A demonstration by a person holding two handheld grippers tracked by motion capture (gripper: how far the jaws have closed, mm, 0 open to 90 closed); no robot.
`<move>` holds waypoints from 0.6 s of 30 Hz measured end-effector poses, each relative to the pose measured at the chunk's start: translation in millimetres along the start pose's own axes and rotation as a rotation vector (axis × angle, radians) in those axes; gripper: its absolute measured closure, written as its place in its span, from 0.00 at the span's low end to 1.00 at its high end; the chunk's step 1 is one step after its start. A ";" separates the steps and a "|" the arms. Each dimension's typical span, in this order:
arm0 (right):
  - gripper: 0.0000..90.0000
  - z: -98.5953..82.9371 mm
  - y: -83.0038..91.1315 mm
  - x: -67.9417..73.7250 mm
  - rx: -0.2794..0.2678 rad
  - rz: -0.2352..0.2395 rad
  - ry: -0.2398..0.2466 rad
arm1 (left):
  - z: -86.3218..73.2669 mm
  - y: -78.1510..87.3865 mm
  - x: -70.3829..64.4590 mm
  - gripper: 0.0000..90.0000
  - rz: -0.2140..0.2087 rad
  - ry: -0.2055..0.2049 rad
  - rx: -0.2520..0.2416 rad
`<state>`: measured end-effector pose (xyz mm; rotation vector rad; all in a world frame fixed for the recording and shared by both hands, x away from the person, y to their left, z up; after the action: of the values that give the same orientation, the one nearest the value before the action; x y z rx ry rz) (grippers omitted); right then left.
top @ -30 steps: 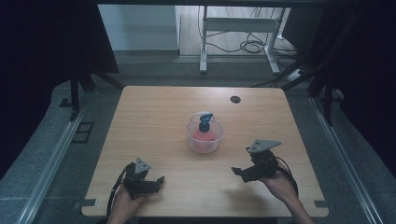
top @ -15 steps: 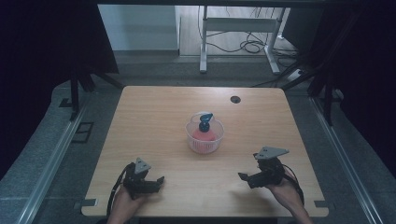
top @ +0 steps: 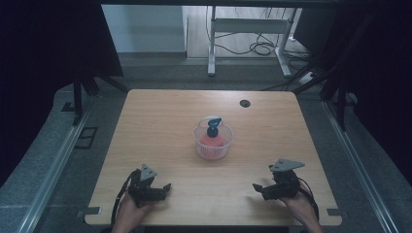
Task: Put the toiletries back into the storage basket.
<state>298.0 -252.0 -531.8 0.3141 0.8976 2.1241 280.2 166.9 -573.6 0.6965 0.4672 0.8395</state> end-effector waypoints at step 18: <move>0.03 -26.1 -18.1 0.5 0.026 0.000 -0.013 | 0.0 0.0 0.0 0.13 0.000 0.000 0.000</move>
<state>295.4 -256.7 -563.1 0.3413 0.9183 2.1093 280.2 166.9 -573.6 0.6968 0.4675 0.8400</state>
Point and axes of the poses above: each handheld gripper's, and its own axes: y roughly backward along the jaws, z roughly out of its top, x roughly to its left, the point moved 4 cm from there along -y, roughly forward along the jaws, and after that the axes turned 6 degrees about -z, right-handed, at the moved point
